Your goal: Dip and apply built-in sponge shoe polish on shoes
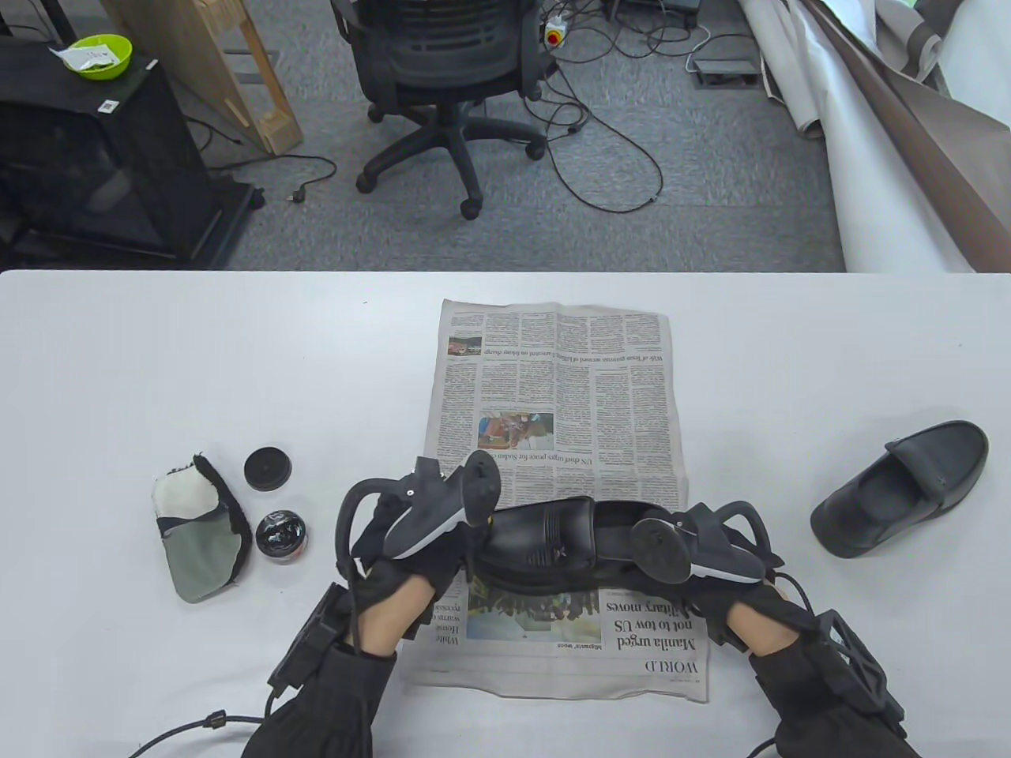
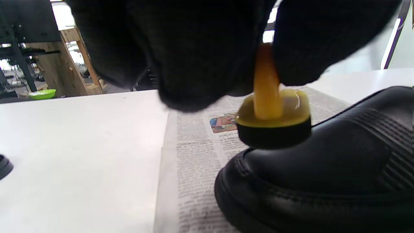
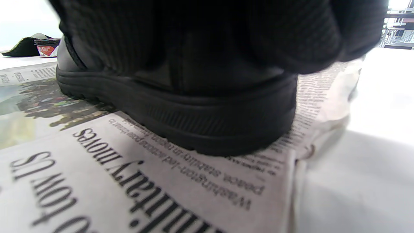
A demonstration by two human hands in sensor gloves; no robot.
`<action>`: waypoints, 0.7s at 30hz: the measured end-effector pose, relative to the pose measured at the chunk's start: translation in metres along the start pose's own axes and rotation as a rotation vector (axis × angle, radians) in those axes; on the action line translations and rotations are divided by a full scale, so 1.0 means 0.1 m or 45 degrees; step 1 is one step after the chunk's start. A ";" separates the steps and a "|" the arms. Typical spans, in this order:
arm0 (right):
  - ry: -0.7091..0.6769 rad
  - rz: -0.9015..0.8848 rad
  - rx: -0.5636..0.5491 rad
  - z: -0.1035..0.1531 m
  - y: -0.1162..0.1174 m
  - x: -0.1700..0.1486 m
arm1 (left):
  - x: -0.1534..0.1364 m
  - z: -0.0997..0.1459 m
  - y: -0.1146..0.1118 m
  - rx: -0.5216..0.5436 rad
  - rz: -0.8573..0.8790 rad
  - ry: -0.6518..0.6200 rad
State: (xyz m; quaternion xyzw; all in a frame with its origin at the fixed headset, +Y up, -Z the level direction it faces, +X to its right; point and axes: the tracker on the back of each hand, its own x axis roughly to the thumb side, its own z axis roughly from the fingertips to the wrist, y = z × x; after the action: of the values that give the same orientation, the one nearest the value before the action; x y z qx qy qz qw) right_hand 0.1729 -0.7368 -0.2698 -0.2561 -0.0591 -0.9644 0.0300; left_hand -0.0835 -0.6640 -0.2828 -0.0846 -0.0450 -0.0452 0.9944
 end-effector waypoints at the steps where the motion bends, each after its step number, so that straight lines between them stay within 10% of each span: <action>1: -0.002 0.001 0.000 0.00 0.00 0.00 | 0.05 -0.04 -0.02 -0.011 -0.024 0.013; 21: -0.003 -0.003 0.003 -0.01 0.00 0.00 | 0.17 -0.06 -0.34 0.019 -0.099 0.029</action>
State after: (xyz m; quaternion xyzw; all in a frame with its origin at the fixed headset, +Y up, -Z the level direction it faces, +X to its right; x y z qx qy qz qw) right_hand 0.1730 -0.7369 -0.2706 -0.2570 -0.0607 -0.9641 0.0291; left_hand -0.0696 -0.6994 -0.2816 -0.0748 -0.0373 -0.0846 0.9929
